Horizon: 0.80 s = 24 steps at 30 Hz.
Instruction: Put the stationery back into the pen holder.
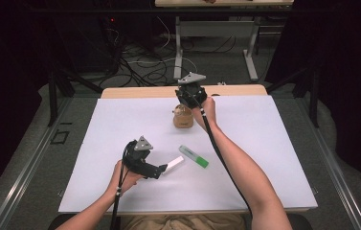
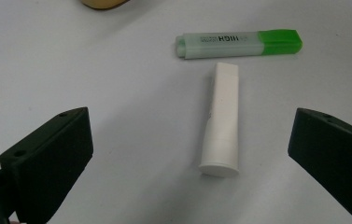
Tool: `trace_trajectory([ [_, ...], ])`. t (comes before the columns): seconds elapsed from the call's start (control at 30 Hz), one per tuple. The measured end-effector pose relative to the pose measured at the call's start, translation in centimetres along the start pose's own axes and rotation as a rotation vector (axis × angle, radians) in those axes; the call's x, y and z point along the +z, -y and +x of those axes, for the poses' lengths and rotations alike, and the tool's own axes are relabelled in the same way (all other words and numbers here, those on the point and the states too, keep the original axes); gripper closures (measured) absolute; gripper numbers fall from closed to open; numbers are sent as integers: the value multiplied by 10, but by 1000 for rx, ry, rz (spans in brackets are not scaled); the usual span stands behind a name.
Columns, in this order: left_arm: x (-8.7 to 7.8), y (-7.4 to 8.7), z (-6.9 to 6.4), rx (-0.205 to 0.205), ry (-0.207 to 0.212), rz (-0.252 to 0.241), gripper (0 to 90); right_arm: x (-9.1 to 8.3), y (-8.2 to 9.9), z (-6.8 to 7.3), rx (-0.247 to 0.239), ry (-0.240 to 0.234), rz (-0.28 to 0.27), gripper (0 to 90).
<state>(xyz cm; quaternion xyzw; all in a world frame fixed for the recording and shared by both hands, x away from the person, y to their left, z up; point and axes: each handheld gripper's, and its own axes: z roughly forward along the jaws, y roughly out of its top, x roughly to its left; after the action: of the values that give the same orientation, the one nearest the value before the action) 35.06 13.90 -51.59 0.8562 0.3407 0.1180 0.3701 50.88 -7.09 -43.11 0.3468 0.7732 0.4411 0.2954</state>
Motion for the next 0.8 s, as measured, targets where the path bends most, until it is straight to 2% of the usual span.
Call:
trace_trajectory([
  [0.07, 0, 0, 0, -3, 2, -2, 3, 3, 1, 2, -15, 11, 12, 797],
  [0.1, -1, -1, 0, 9, 4, 4, 3, 3, 0, 3, -14, 4, 22, 797],
  [0.17, -1, 0, 0, 8, -1, -13, 3, 7, 1, 6, -15, 6, 26, 797],
  [0.43, -1, 0, 1, 9, -1, -7, 3, 22, 3, 19, -48, -7, 82, 792],
  [0.5, -1, 0, 1, 10, 0, -5, 3, 25, 5, 24, -64, -6, 104, 789],
  [0.53, -1, 0, 1, 10, 1, -2, 3, 25, 5, 25, -73, -1, 143, 787],
  [0.57, -2, -1, 1, 11, 6, 8, 3, 27, 7, 25, -68, -4, 137, 782],
  [0.6, -2, -1, 1, 7, 13, 15, 3, 28, 8, 24, -64, -8, 161, 777],
  [0.7, 0, 0, 0, 2, 4, -1, 3, 30, 12, 23, -52, -19, 166, 758],
  [0.73, -2, 0, 1, 8, 7, 10, 3, 29, 13, 22, -52, -24, 184, 729],
  [0.77, -1, 0, 0, 9, 1, -4, 3, 29, 13, 22, -41, -31, 196, 725],
  [0.8, -1, 0, 0, 10, 1, -4, 3, 28, 14, 21, -39, -34, 183, 719],
])
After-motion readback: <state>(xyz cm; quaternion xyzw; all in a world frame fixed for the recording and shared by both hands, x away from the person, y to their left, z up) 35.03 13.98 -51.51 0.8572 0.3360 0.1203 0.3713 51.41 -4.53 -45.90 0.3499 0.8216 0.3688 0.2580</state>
